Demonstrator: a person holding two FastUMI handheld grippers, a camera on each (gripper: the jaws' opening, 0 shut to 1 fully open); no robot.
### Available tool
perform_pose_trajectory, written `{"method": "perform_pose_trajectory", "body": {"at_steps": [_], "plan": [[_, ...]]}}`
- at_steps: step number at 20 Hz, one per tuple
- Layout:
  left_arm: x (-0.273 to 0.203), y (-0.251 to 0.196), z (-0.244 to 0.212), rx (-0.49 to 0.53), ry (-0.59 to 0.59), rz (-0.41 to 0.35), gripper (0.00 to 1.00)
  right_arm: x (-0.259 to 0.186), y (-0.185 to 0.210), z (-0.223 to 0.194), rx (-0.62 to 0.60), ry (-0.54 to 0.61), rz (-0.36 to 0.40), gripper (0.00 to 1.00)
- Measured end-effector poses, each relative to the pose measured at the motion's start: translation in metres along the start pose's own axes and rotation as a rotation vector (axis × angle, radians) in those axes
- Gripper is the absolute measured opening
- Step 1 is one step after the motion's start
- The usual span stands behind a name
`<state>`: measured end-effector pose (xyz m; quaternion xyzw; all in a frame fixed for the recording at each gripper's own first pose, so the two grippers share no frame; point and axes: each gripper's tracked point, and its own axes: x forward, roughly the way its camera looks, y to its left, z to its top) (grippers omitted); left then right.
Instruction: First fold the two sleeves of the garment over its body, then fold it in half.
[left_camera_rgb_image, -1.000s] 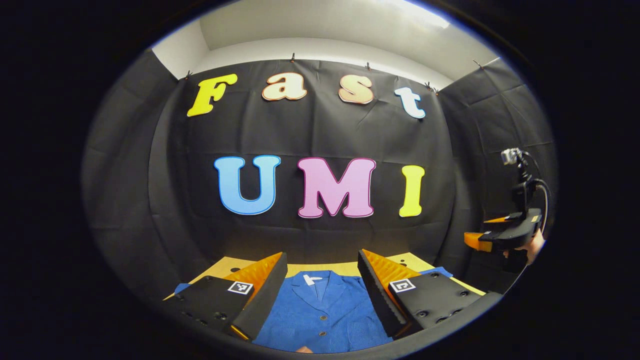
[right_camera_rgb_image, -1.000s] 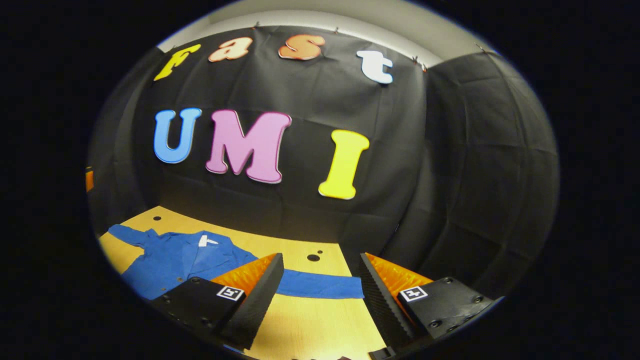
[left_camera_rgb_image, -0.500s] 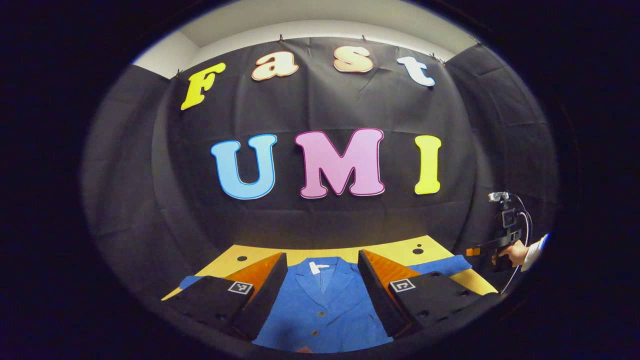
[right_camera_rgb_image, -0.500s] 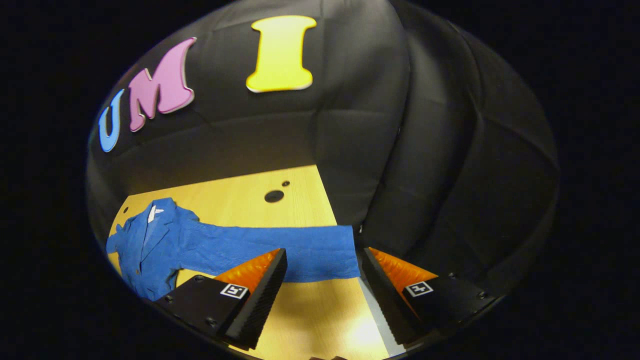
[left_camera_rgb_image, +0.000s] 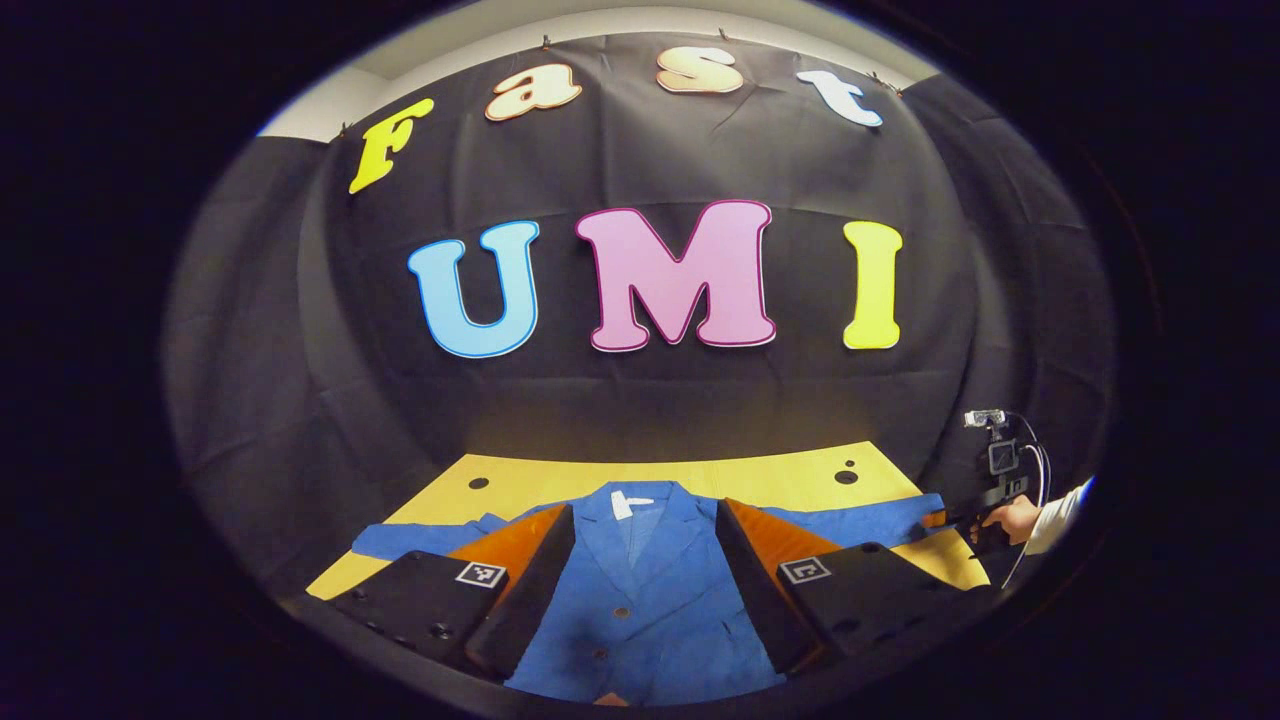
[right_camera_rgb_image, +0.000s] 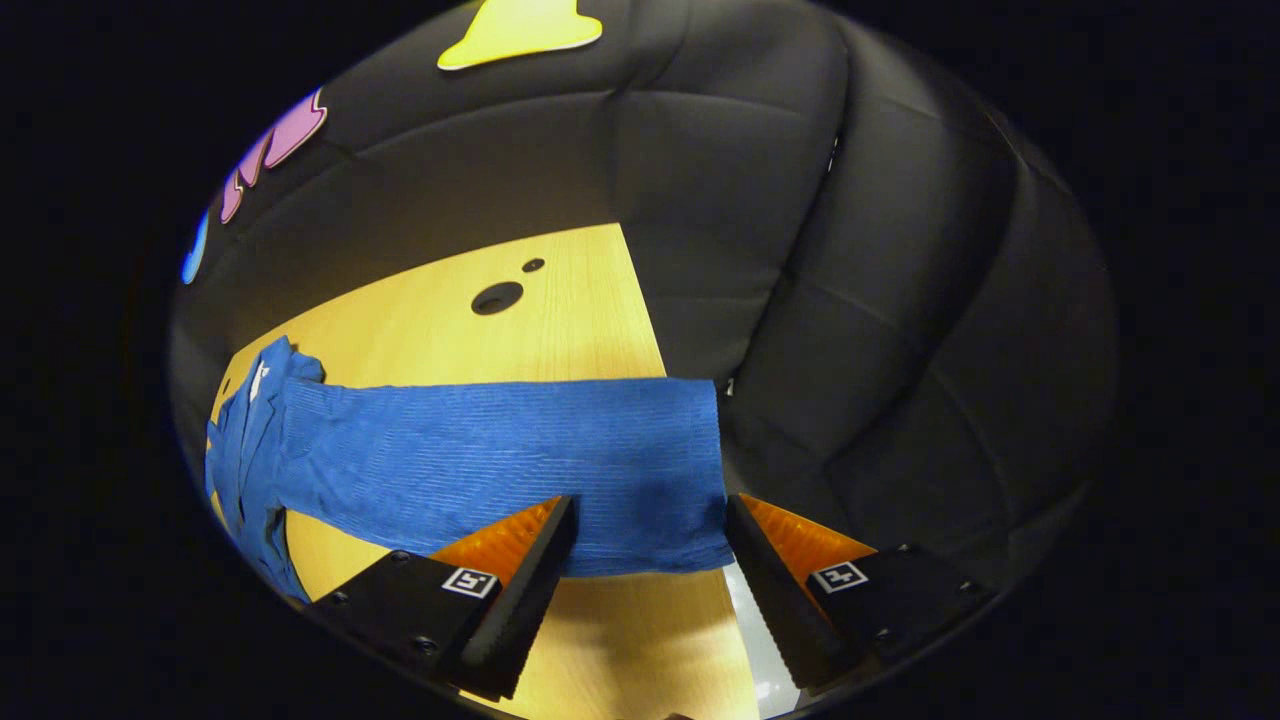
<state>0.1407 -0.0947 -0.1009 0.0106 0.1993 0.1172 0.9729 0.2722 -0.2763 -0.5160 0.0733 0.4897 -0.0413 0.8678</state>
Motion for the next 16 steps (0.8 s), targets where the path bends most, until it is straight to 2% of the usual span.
{"method": "perform_pose_trajectory", "body": {"at_steps": [5,7,8,9,12,13,16], "plan": [[0.012,-0.014,0.003,0.034,-0.005,-0.039,0.82,0.002,-0.003,0.001,0.063,0.018,0.005,0.91],[0.014,-0.013,0.001,0.032,0.004,-0.041,0.81,0.004,-0.008,0.0,0.095,0.027,-0.017,0.82],[0.014,-0.012,-0.001,0.026,0.005,-0.041,0.82,0.002,-0.014,0.0,0.1,0.029,-0.026,0.6],[0.013,-0.009,0.0,0.019,0.004,-0.038,0.82,0.0,-0.019,0.0,0.091,0.022,-0.047,0.54],[0.013,0.0,-0.004,0.009,0.01,-0.029,0.82,0.001,-0.019,0.0,0.014,0.014,-0.083,0.14],[0.013,0.002,-0.006,0.01,0.014,-0.028,0.82,0.003,-0.015,-0.001,0.0,0.01,-0.084,0.15],[0.011,0.009,-0.013,0.01,0.023,-0.021,0.81,-0.002,-0.003,-0.004,-0.027,0.025,-0.087,0.06]]}}
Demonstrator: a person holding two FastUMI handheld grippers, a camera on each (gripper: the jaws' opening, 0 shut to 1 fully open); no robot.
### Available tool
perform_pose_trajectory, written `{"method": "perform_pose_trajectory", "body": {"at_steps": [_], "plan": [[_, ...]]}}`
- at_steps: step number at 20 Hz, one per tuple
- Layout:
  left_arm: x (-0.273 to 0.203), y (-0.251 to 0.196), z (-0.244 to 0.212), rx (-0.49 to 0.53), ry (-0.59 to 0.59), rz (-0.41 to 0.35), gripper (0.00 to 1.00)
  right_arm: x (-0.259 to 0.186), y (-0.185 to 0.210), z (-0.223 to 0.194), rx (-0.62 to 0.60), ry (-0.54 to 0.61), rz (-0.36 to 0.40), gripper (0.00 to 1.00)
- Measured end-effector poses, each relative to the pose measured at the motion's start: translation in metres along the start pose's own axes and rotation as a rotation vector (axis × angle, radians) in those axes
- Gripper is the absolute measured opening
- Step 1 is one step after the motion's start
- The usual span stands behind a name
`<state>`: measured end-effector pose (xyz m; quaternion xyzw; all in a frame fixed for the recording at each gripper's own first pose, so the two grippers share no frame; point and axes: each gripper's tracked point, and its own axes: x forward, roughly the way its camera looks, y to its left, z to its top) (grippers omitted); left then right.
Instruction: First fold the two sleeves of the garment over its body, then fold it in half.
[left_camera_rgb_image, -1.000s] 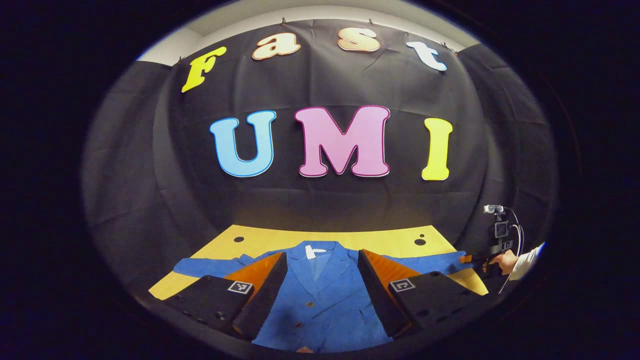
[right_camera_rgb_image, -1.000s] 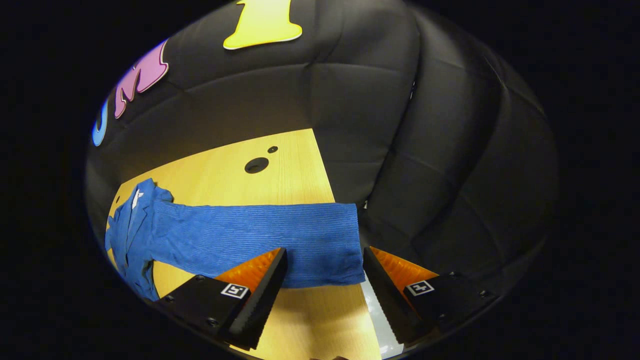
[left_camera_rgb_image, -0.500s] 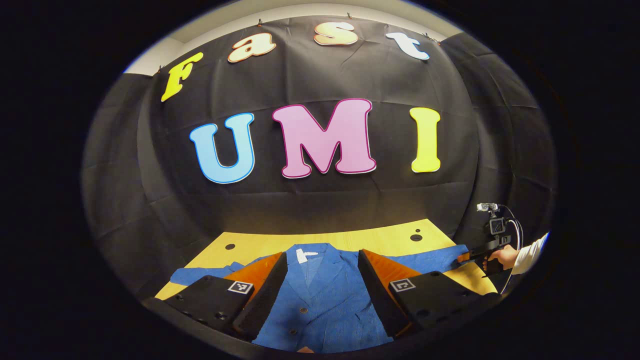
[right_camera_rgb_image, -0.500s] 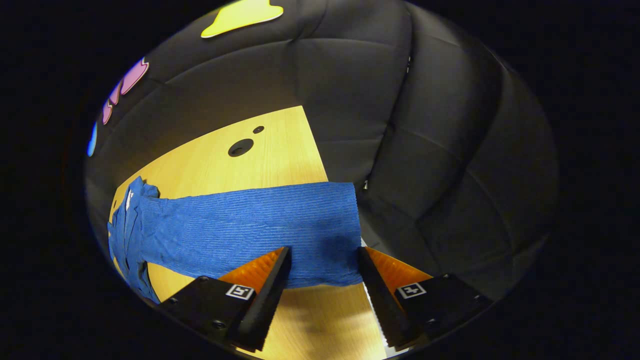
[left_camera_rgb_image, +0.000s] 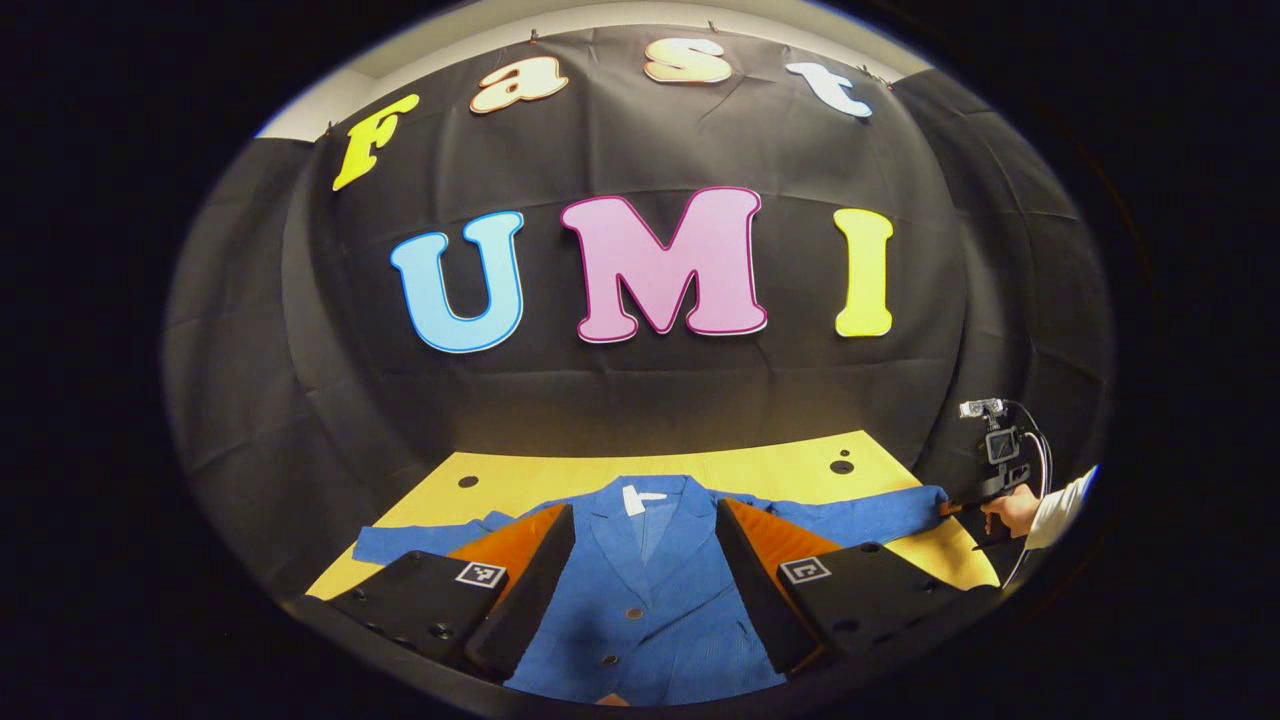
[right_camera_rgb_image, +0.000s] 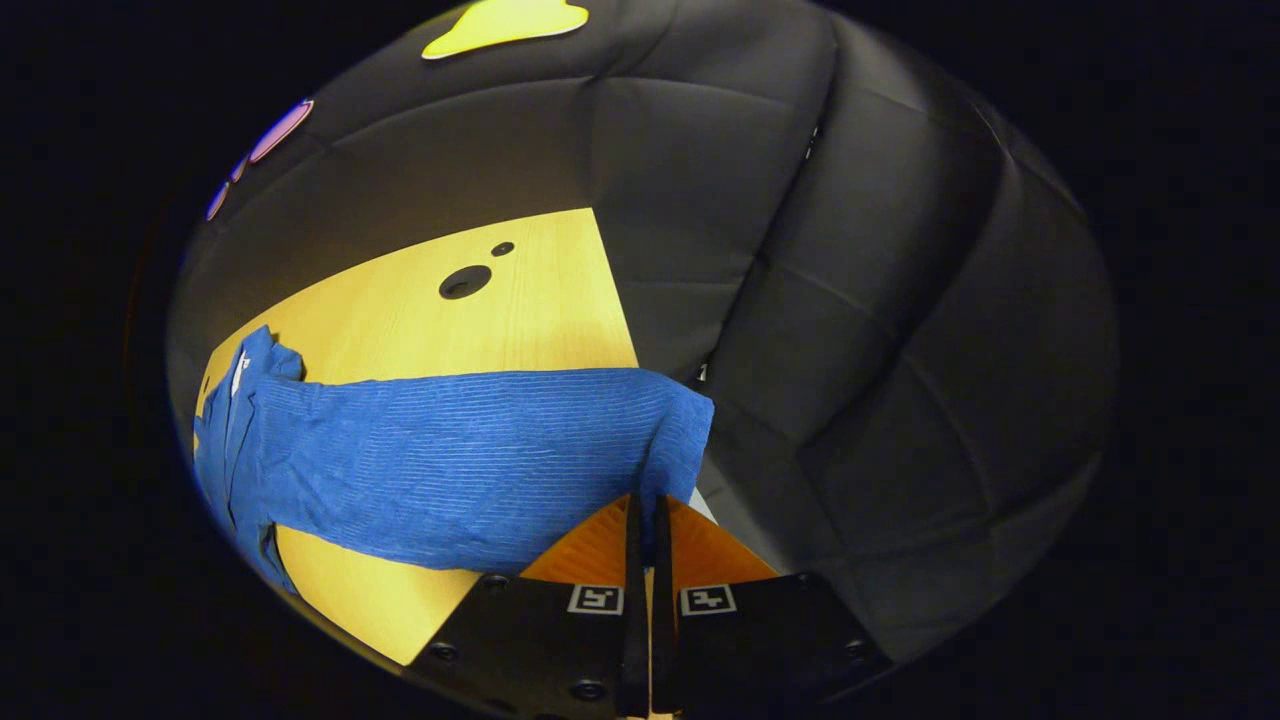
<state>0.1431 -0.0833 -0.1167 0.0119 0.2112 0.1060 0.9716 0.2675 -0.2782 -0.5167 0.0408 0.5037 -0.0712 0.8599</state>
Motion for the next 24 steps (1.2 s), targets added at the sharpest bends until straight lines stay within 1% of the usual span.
{"method": "perform_pose_trajectory", "body": {"at_steps": [3,6,7,9,10,11,14,17,18,19,20,21,24], "plan": [[-0.007,0.009,-0.001,-0.013,-0.013,-0.007,0.81,-0.017,0.013,0.013,-0.01,-0.041,0.003,0.05],[-0.013,0.025,-0.01,-0.033,-0.023,-0.015,0.82,-0.055,0.025,0.037,-0.002,-0.101,-0.014,0.05],[-0.016,0.035,-0.013,-0.05,-0.022,-0.025,0.82,-0.067,0.029,0.046,-0.03,-0.136,-0.029,0.05],[-0.022,0.053,-0.022,-0.071,-0.025,-0.045,0.81,-0.096,0.04,0.07,-0.149,-0.233,-0.079,0.05],[-0.025,0.065,-0.023,-0.074,-0.035,-0.055,0.81,-0.112,0.052,0.083,-0.2,-0.263,-0.091,0.04],[-0.026,0.078,-0.024,-0.071,-0.041,-0.061,0.81,-0.131,0.067,0.092,-0.222,-0.283,-0.089,0.05],[-0.032,0.129,-0.034,-0.073,-0.06,-0.056,0.81,-0.204,0.131,0.131,-0.246,-0.358,-0.053,0.05],[-0.033,0.179,-0.051,-0.118,-0.054,-0.04,0.82,-0.27,0.218,0.156,-0.309,-0.472,-0.004,0.05],[-0.034,0.195,-0.058,-0.134,-0.043,-0.033,0.82,-0.287,0.247,0.155,-0.311,-0.486,0.032,0.04],[-0.035,0.211,-0.065,-0.146,-0.033,-0.021,0.82,-0.295,0.27,0.148,-0.292,-0.478,0.077,0.04],[-0.035,0.226,-0.07,-0.149,-0.033,-0.005,0.82,-0.299,0.292,0.138,-0.29,-0.465,0.095,0.04],[-0.037,0.24,-0.073,-0.144,-0.035,0.012,0.82,-0.299,0.302,0.13,-0.3,-0.452,0.108,0.04],[-0.042,0.27,-0.085,-0.132,-0.033,0.043,0.82,-0.308,0.377,0.102,-0.305,-0.458,0.208,0.04]]}}
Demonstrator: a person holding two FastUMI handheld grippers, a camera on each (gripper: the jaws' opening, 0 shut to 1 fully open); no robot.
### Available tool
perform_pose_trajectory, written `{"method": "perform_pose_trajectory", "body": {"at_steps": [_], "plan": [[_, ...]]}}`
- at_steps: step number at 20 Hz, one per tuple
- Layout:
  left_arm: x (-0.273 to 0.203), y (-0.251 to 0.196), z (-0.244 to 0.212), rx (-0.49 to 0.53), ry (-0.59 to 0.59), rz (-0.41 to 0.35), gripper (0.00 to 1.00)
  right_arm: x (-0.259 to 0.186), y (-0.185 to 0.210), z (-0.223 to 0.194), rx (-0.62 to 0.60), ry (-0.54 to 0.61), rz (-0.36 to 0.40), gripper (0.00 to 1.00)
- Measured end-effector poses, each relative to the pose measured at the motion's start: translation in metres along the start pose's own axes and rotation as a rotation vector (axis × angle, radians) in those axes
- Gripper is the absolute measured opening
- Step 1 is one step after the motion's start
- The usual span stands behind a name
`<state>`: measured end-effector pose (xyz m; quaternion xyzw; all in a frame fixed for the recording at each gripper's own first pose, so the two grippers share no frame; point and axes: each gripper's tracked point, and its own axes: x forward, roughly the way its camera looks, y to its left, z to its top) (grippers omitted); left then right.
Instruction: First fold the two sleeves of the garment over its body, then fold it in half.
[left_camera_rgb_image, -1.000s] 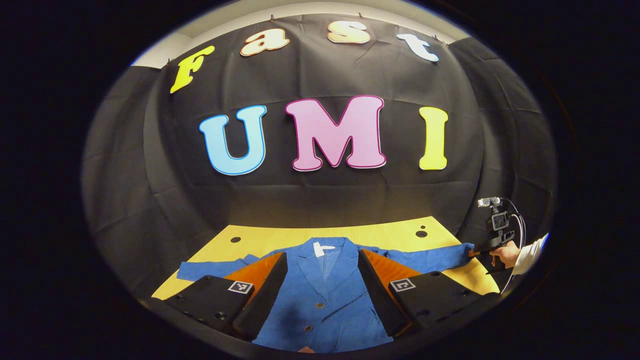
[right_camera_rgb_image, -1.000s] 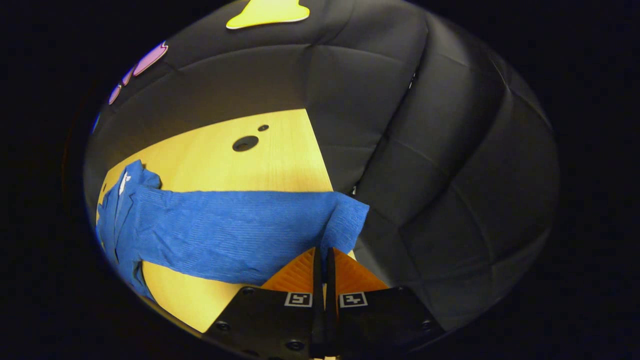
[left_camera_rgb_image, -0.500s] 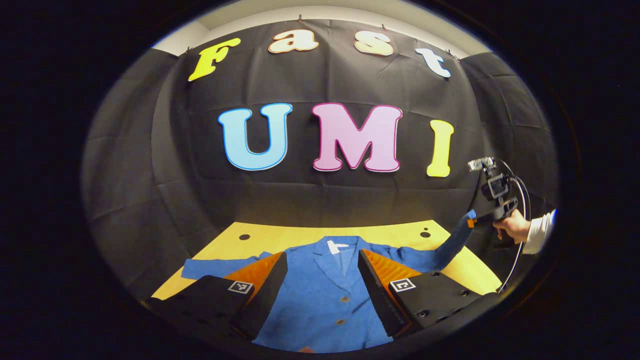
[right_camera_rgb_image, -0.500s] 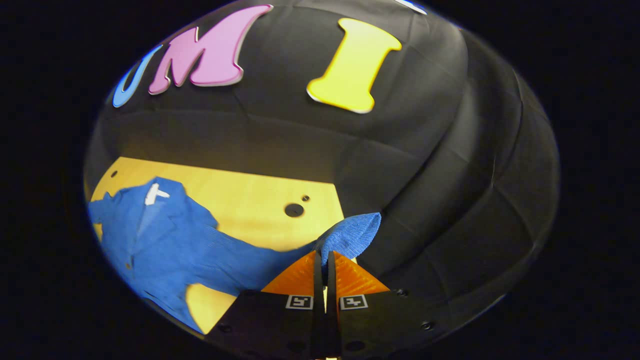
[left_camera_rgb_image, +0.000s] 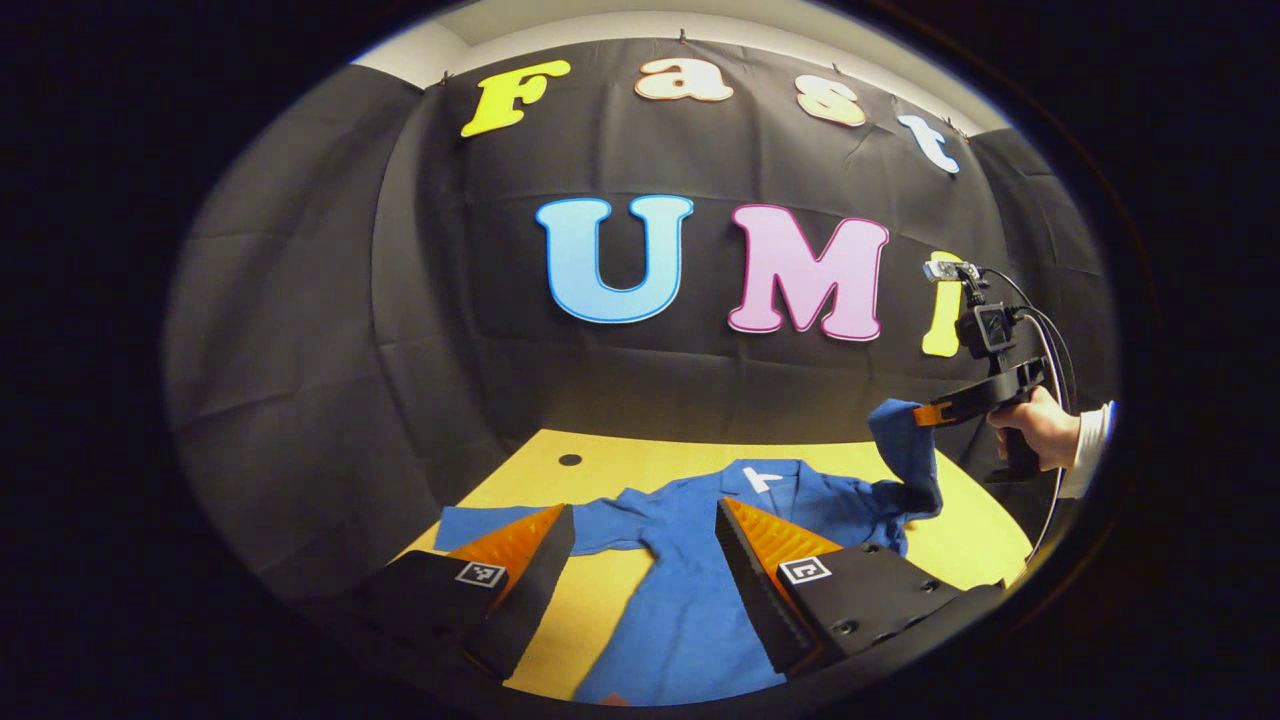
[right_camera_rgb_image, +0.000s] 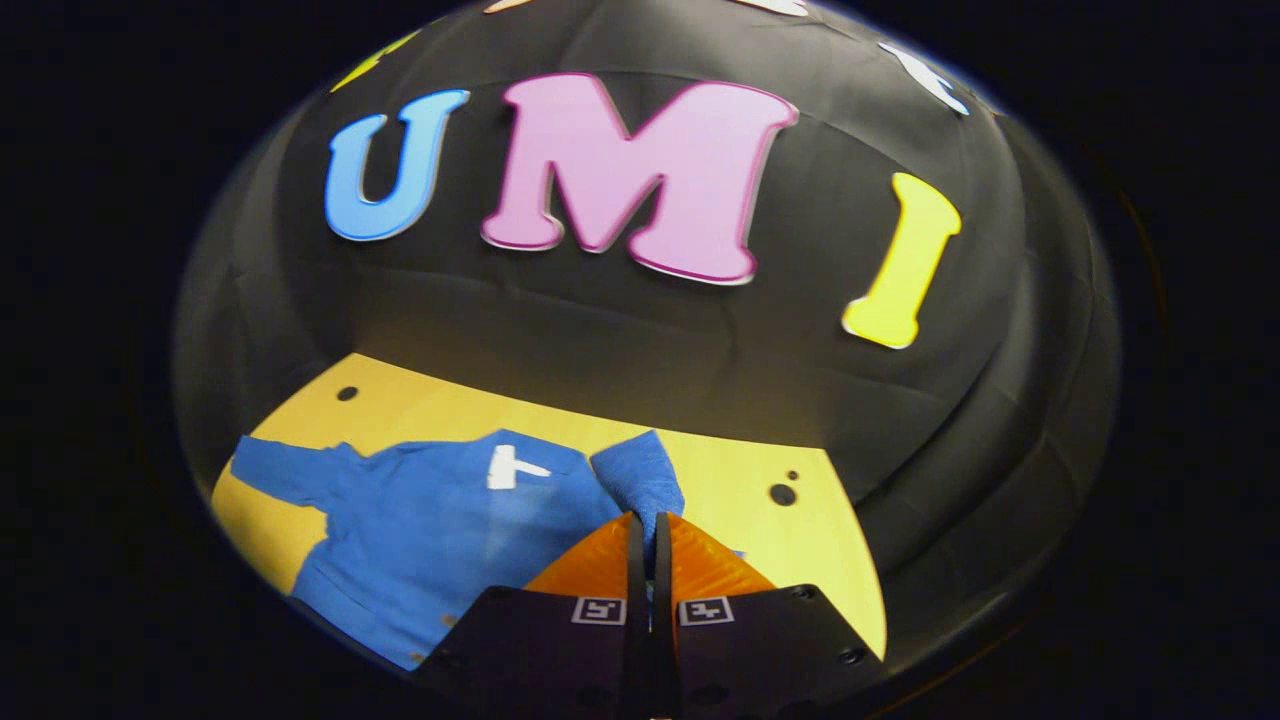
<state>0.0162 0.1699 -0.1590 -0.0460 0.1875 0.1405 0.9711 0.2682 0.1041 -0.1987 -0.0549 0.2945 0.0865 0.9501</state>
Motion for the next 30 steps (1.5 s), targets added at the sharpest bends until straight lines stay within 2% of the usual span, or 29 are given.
{"method": "perform_pose_trajectory", "body": {"at_steps": [3,6,8,11,15,17,19,20,21,22,23,25,27,30], "plan": [[-0.002,0.014,-0.01,-0.035,0.019,-0.008,0.82,-0.004,0.053,-0.015,-0.001,0.012,0.029,0.04],[-0.001,0.022,-0.015,-0.039,0.02,-0.018,0.82,-0.024,0.084,-0.042,-0.037,0.031,0.005,0.04],[0.002,0.027,-0.013,-0.033,0.011,-0.023,0.81,-0.037,0.103,-0.045,-0.047,0.002,-0.004,0.04],[0.007,0.029,-0.008,-0.042,-0.006,-0.046,0.82,-0.039,0.13,-0.048,0.036,0.001,0.012,0.04],[0.017,0.032,-0.015,-0.038,0.009,-0.06,0.82,0.005,0.146,-0.055,0.086,0.031,0.027,0.04],[0.023,0.031,-0.017,-0.037,0.007,-0.064,0.82,0.04,0.159,-0.066,0.163,0.068,0.038,0.04],[0.032,0.034,-0.026,-0.038,0.026,-0.058,0.82,0.069,0.187,-0.069,0.28,0.087,0.116,0.04],[0.038,0.039,-0.035,-0.035,0.056,-0.041,0.82,0.068,0.213,-0.073,0.381,0.15,0.197,0.04],[0.042,0.044,-0.04,-0.033,0.08,-0.021,0.81,0.065,0.237,-0.071,0.438,0.15,0.251,0.0],[0.045,0.05,-0.043,-0.032,0.084,-0.002,0.82,0.068,0.247,-0.058,0.45,0.095,0.283,0.05],[0.048,0.055,-0.045,-0.036,0.091,0.016,0.82,0.076,0.248,-0.048,0.476,0.056,0.313,0.04],[0.058,0.064,-0.05,-0.058,0.103,0.03,0.82,0.079,0.259,-0.05,0.57,0.067,0.334,0.04],[0.072,0.071,-0.06,-0.077,0.122,0.041,0.83,0.093,0.259,-0.07,0.577,0.114,0.298,0.04],[0.093,0.09,-0.073,-0.061,0.161,0.088,0.83,0.101,0.257,-0.127,0.454,0.266,0.284,0.14]]}}
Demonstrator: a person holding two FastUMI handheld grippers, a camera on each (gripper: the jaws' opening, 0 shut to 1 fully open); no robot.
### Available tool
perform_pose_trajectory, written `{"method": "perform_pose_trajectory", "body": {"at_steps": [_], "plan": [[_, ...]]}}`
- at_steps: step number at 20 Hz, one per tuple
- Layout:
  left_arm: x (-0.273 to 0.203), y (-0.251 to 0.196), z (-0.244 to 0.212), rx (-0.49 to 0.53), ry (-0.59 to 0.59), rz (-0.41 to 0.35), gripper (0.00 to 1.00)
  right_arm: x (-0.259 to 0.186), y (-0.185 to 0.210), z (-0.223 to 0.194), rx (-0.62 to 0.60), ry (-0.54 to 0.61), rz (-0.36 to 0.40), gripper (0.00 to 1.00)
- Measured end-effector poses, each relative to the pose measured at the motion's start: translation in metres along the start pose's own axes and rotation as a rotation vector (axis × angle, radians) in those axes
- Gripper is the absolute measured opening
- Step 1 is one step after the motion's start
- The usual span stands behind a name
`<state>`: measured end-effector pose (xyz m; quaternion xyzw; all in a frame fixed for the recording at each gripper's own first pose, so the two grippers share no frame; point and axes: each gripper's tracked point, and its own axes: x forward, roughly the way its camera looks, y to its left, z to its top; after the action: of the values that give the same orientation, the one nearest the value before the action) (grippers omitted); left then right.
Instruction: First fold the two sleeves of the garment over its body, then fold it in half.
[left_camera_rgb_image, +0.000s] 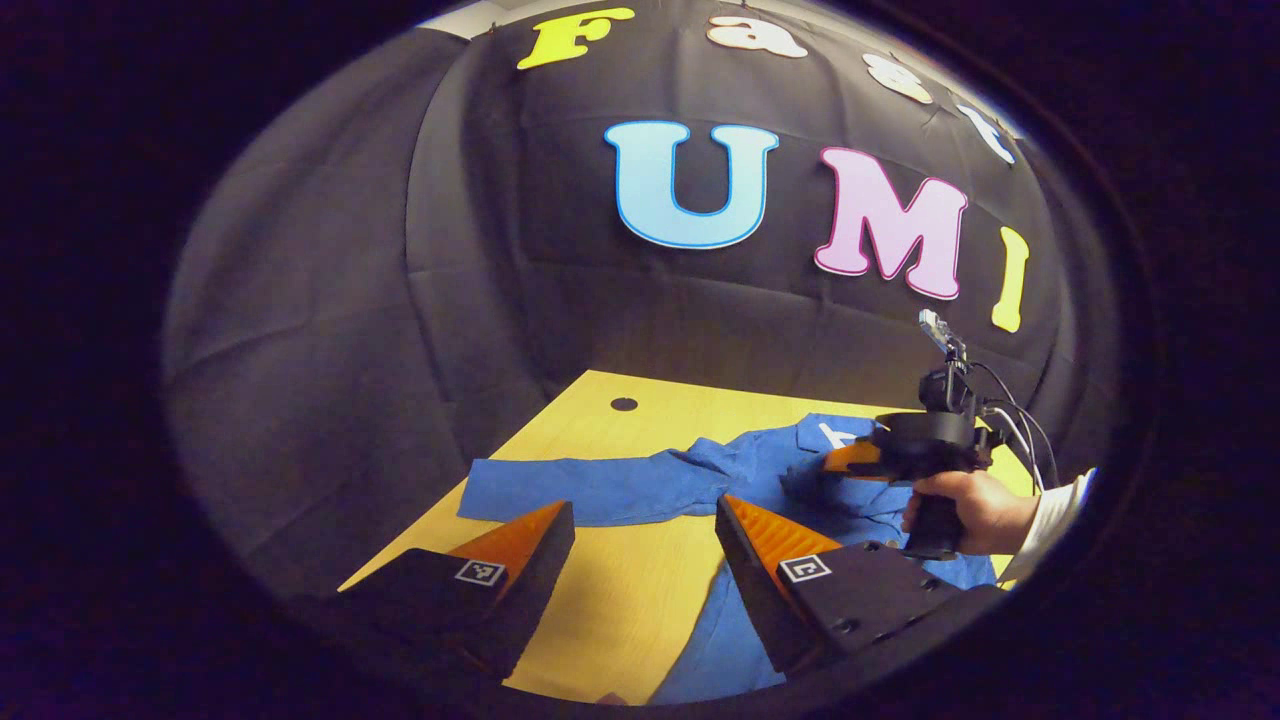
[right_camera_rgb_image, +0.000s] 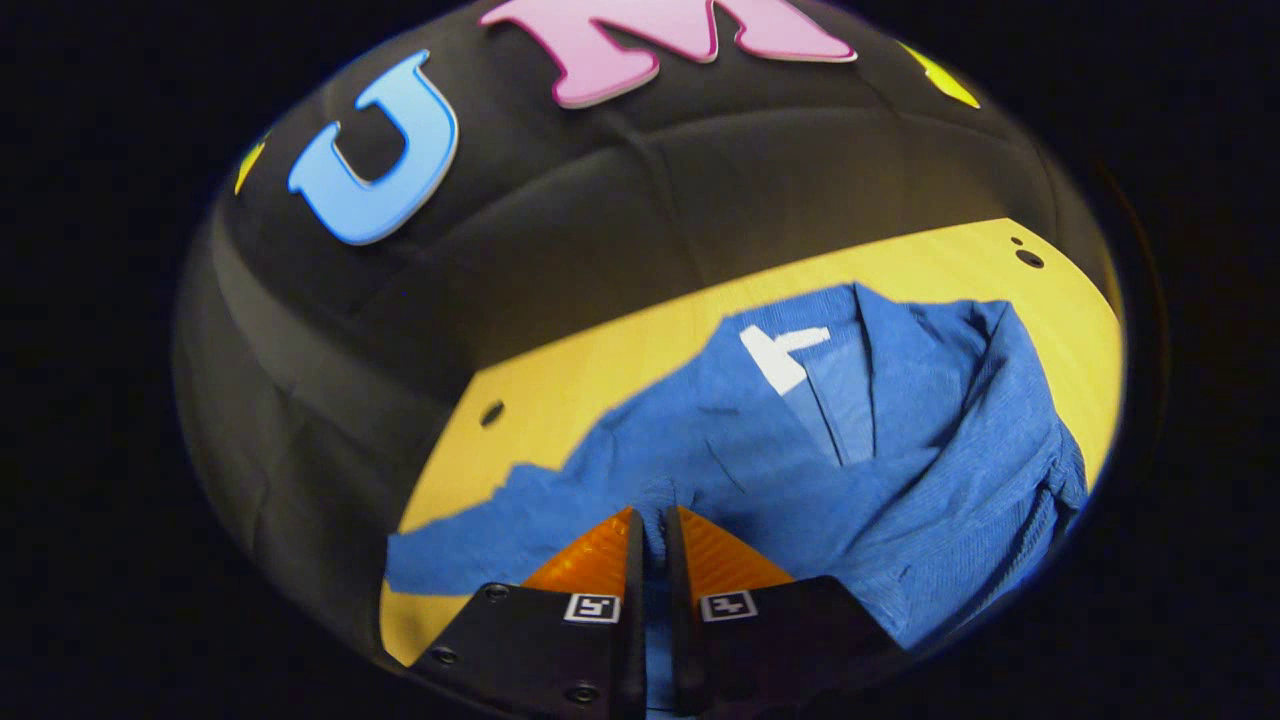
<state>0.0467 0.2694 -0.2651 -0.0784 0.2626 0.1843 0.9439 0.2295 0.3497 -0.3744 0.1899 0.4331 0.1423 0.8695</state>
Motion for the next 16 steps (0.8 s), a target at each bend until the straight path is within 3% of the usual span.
{"method": "perform_pose_trajectory", "body": {"at_steps": [1,6,11,16], "plan": [[0.01,0.006,-0.006,0.013,0.023,0.016,0.82,0.005,-0.005,-0.006,-0.025,0.018,-0.01,0.17],[0.034,0.031,-0.021,0.001,0.127,0.063,0.83,-0.017,-0.002,0.012,-0.088,-0.032,0.021,0.96],[0.045,0.048,-0.009,-0.022,0.107,0.1,0.84,-0.076,-0.026,0.062,-0.228,-0.187,-0.024,0.97],[0.072,0.096,0.01,-0.048,0.053,0.153,0.84,-0.199,-0.08,0.134,-0.445,-0.387,-0.099,0.98]]}}
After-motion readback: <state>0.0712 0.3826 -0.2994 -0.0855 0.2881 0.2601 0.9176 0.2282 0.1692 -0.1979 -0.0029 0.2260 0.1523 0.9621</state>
